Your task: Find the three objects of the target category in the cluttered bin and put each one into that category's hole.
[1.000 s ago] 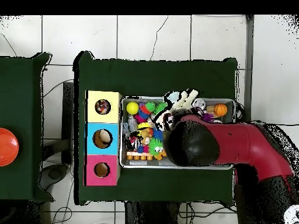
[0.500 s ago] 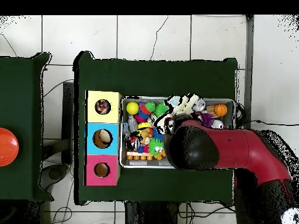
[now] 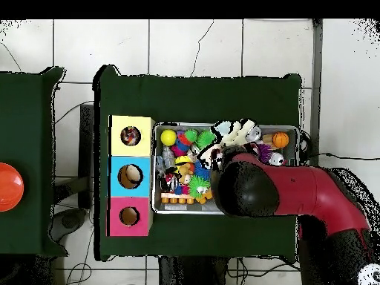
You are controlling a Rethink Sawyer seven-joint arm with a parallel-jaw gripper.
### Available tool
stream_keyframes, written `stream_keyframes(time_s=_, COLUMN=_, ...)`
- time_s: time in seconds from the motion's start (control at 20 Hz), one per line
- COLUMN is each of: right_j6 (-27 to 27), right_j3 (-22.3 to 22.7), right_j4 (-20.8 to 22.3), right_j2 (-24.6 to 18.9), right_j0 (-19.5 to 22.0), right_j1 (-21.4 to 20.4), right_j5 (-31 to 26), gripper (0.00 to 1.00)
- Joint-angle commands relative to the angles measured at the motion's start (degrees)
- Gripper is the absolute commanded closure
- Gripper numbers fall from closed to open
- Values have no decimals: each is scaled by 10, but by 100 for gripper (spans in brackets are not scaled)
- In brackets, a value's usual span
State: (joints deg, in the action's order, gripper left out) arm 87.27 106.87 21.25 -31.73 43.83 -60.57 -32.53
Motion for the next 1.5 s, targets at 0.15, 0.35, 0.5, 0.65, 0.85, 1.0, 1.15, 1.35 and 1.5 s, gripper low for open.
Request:
stream_keyframes(time_s=0.15, right_j6=74, right_j3=44, right_j4=17, right_j2=41, right_j0=-33, right_j1=13, right_j5=24, gripper=100)
stream_keyframes(time_s=0.35, right_j6=106, right_j3=56, right_j4=11, right_j2=66, right_j0=-65, right_j1=4, right_j5=33, gripper=100)
stream_keyframes(time_s=0.5, right_j6=119, right_j3=60, right_j4=5, right_j2=84, right_j0=-88, right_j1=0, right_j5=38, gripper=100)
stream_keyframes(time_s=0.65, right_j6=126, right_j3=63, right_j4=-1, right_j2=100, right_j0=-105, right_j1=-1, right_j5=42, gripper=100)
stream_keyframes(time_s=0.85, right_j6=129, right_j3=67, right_j4=-11, right_j2=117, right_j0=-121, right_j1=-6, right_j5=44, gripper=100)
stream_keyframes(time_s=1.0, right_j6=127, right_j3=67, right_j4=-17, right_j2=126, right_j0=-129, right_j1=-7, right_j5=45, gripper=100)
stream_keyframes(time_s=1.15, right_j6=121, right_j3=69, right_j4=-24, right_j2=132, right_j0=-133, right_j1=-7, right_j5=49, gripper=100)
stream_keyframes(time_s=1.35, right_j6=111, right_j3=71, right_j4=-27, right_j2=136, right_j0=-131, right_j1=-4, right_j5=55, gripper=100)
stream_keyframes(time_s=1.5, right_j6=102, right_j3=71, right_j4=-30, right_j2=136, right_j0=-127, right_j1=-1, right_j5=60, gripper=100)
